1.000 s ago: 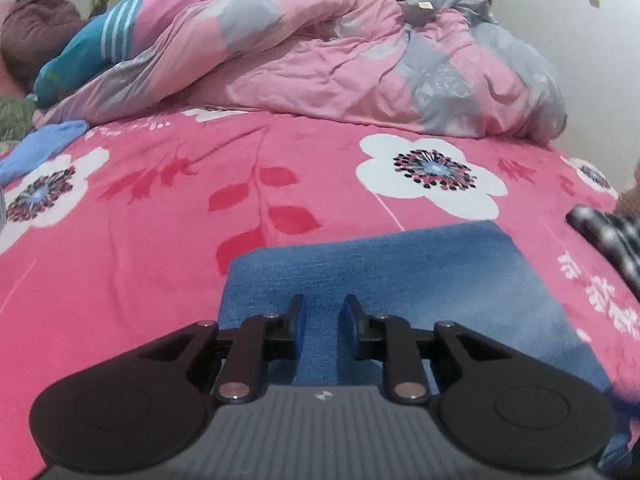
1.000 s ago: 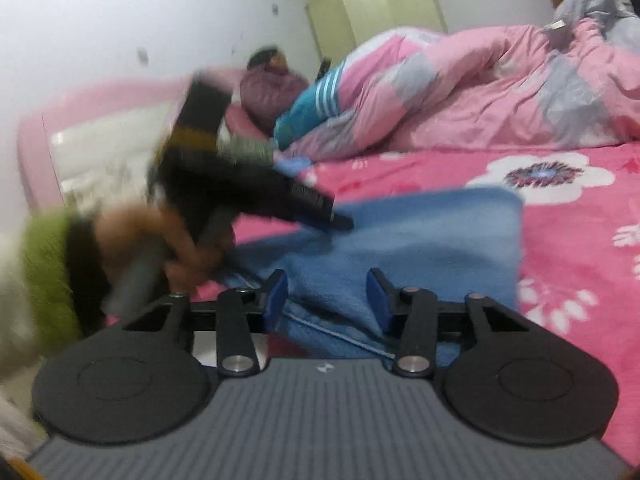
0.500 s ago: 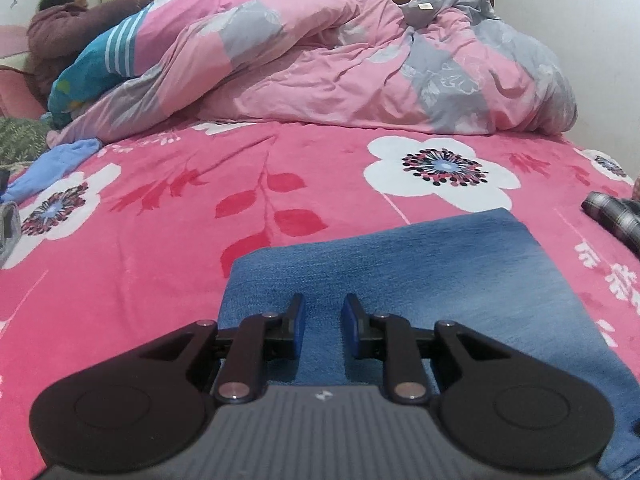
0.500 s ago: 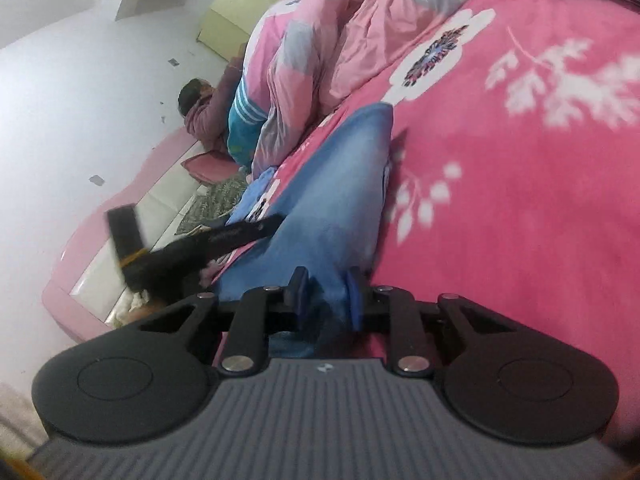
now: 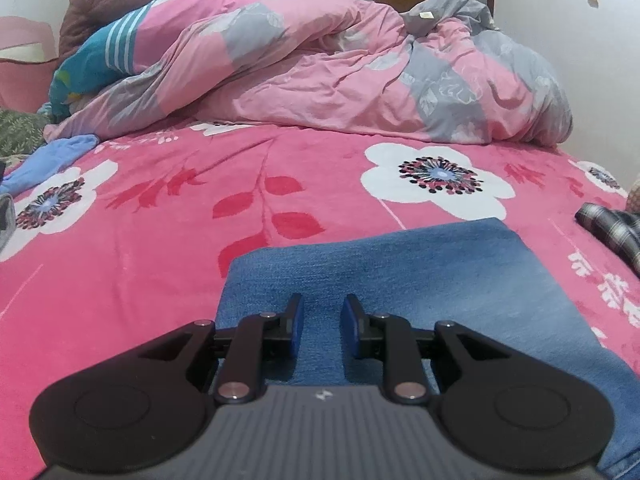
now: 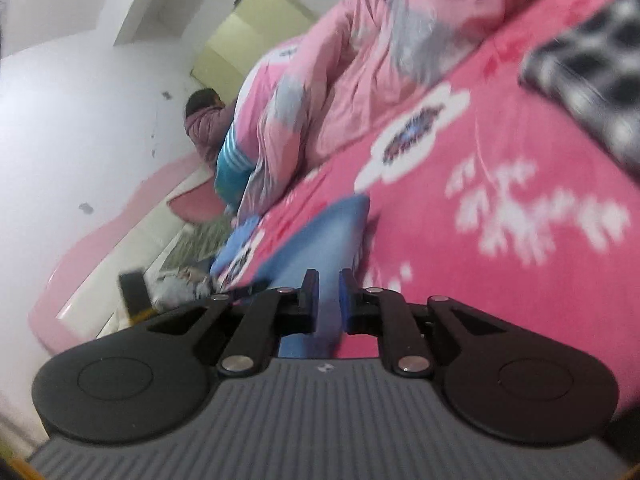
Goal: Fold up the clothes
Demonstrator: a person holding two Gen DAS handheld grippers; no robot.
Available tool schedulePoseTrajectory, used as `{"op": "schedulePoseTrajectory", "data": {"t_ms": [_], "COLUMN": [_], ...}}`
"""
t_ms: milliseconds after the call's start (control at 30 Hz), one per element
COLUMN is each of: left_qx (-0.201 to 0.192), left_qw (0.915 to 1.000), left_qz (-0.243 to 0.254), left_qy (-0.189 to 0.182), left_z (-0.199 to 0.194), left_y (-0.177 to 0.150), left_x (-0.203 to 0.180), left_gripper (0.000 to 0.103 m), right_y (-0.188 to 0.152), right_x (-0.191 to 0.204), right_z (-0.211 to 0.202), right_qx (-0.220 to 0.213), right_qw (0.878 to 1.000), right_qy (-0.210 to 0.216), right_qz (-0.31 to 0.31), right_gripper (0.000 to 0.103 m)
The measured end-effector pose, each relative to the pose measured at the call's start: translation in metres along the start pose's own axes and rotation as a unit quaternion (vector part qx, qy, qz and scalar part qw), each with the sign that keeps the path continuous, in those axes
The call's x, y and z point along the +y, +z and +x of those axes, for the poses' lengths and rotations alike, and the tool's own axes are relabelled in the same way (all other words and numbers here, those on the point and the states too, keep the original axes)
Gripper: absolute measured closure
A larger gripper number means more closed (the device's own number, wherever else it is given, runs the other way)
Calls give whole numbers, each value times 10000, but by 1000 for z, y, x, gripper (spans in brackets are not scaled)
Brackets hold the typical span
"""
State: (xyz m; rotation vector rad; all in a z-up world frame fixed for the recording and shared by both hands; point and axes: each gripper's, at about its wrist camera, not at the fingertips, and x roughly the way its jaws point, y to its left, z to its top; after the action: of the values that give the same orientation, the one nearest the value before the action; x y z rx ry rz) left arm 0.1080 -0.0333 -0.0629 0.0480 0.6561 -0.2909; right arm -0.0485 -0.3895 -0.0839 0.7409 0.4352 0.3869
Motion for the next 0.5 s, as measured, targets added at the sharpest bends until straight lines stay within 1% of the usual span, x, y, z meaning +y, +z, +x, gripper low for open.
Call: {"op": "schedulePoseTrajectory", "data": {"t_ms": [100, 133, 233, 333, 367, 400, 433, 467, 500], "left_qx": [-25, -35, -84, -202, -259, -316, -373, -431, -488], "left_qw": [9998, 9998, 9995, 9990, 9987, 9983, 9979, 9974, 9969], "left_qz": [-116, -141, -171, -166, -152, -137, -122, -107, -92], "left_qy": [-126, -157, -235, -368, -418, -468, -518, -568, -618], "left_z": [0, -1, -1, -11, -18, -24, -30, -36, -43], "left_y": [-1, -1, -3, -5, -6, -7, -8, -9, -10], "left_x": [5, 7, 9, 10, 9, 9, 9, 8, 8], "left_gripper": [79, 79, 77, 71, 68, 65, 64, 62, 58], "right_y": [16, 23, 42, 40, 38, 37, 38, 38, 37], "right_x": [2, 1, -2, -8, -10, -9, -7, -4, -1], "right_z": [39, 54, 105, 151, 159, 156, 147, 138, 126], "right_qx": [-29, 8, 197, 714, 816, 798, 738, 678, 593], "right_qw": [10000, 10000, 9998, 9962, 9949, 9949, 9953, 9957, 9962], "right_qy": [70, 95, -12, -480, -579, -602, -607, -613, -606], "right_qz": [-49, -21, 36, -133, -160, -162, -163, -165, -172], "right_gripper": [92, 92, 91, 88, 88, 88, 88, 85, 85]}}
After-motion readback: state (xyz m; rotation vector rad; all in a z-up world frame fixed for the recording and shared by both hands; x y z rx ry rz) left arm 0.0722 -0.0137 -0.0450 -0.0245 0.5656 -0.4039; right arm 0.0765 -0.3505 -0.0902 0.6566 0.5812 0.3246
